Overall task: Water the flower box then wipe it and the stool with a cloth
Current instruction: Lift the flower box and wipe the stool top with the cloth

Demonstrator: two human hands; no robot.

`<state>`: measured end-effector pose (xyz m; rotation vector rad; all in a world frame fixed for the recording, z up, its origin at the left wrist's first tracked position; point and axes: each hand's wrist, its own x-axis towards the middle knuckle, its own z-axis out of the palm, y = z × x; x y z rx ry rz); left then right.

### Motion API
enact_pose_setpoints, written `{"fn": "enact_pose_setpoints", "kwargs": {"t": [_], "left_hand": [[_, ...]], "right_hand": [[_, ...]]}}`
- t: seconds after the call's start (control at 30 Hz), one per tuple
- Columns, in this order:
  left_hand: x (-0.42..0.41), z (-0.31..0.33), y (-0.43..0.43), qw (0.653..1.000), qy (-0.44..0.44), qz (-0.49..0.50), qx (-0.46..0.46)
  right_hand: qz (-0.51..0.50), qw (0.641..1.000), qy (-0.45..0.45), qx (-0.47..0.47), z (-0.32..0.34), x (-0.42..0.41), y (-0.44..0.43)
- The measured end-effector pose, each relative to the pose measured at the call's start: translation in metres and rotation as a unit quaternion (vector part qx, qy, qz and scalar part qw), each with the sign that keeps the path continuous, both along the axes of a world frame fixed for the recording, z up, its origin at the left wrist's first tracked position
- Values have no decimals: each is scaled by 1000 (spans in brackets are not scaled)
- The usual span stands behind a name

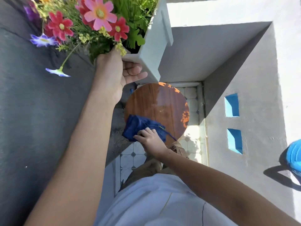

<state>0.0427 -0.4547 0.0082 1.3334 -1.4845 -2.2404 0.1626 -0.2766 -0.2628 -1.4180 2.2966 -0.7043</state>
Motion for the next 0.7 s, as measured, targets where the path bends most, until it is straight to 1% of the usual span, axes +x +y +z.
{"fn": "enact_pose_setpoints", "kwargs": {"t": [0.07,0.1,0.27,0.5,0.6,0.7], "left_hand": [[0,-1,0,1000,-4,-3,-7],[0,-2,0,1000,-5,-4,-12],[2,-5,-3,1000,-11,-9,-7],[2,-7,-6,1000,-13,-11,-11],[2,-8,-7,1000,-15,-6,-14],[3,-8,-7,1000,-15,-6,-20]], "right_hand": [[61,998,15,-7,-6,12,-15],[74,997,22,-9,-8,11,-23],[59,997,53,-9,-11,-27,-66],[-23,998,64,5,-11,-78,-87],[-98,993,60,3,-17,-94,-88],[-195,980,43,-1,-15,-110,-84]]}}
